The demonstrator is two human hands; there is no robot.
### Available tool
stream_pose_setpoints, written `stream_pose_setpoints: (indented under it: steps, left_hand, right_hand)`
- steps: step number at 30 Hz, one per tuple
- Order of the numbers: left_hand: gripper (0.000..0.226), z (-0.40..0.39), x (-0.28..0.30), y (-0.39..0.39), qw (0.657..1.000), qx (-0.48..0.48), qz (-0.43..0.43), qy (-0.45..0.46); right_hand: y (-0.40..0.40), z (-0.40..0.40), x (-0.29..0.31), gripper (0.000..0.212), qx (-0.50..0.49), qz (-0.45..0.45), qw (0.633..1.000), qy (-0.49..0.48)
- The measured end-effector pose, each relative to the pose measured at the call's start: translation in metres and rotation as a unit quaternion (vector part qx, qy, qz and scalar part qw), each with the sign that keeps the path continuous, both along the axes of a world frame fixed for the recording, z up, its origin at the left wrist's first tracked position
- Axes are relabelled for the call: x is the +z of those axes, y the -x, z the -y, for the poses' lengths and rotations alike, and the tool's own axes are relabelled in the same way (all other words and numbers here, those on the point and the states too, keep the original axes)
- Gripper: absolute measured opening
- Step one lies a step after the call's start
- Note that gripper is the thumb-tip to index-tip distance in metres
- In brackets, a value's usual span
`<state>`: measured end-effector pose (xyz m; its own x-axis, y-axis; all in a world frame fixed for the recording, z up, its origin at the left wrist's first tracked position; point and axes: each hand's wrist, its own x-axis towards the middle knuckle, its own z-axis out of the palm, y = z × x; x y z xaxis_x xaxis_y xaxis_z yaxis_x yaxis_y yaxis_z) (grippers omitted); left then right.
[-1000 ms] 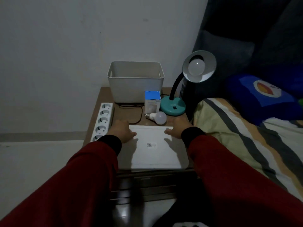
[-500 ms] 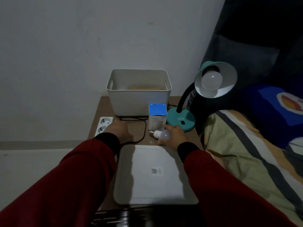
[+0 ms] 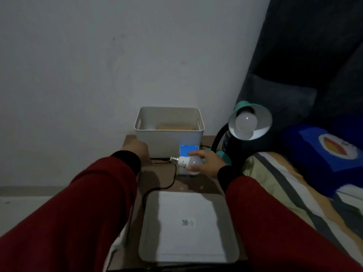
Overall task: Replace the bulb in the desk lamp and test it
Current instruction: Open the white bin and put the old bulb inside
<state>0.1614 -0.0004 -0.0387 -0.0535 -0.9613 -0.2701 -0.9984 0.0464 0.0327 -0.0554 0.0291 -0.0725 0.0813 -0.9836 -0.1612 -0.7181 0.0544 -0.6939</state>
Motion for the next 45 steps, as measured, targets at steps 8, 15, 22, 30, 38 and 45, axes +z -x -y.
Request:
stream_pose_setpoints:
  steps: [8, 15, 22, 30, 38, 45]
  left_hand:
    - [0.052, 0.048, 0.069, 0.004, 0.997, 0.003, -0.034, 0.063]
    - [0.045, 0.112, 0.060, 0.016, 0.998, -0.021, -0.015, 0.052]
    - [0.048, 0.158, 0.013, 0.015, 0.999, -0.033, -0.019, -0.003]
    - [0.052, 0.181, -0.020, 0.007, 0.999, -0.017, -0.036, -0.027]
    - [0.050, 0.183, -0.026, 0.010, 0.999, -0.028, -0.027, -0.032]
    - [0.048, 0.178, -0.006, 0.012, 1.000, -0.019, -0.011, -0.014]
  right_hand:
    - [-0.008, 0.061, 0.077, 0.054, -0.020, 0.052, 0.995, 0.078]
    - [-0.018, 0.132, 0.071, 0.051, -0.035, 0.060, 0.995, 0.067]
    - [-0.028, 0.188, 0.028, 0.055, -0.050, 0.049, 0.998, 0.007]
    - [-0.028, 0.221, -0.006, 0.057, -0.046, -0.070, 0.996, -0.025]
    - [-0.033, 0.225, -0.007, 0.068, -0.021, -0.133, 0.991, -0.029]
    - [-0.042, 0.220, 0.024, 0.070, 0.012, -0.303, 0.951, -0.063]
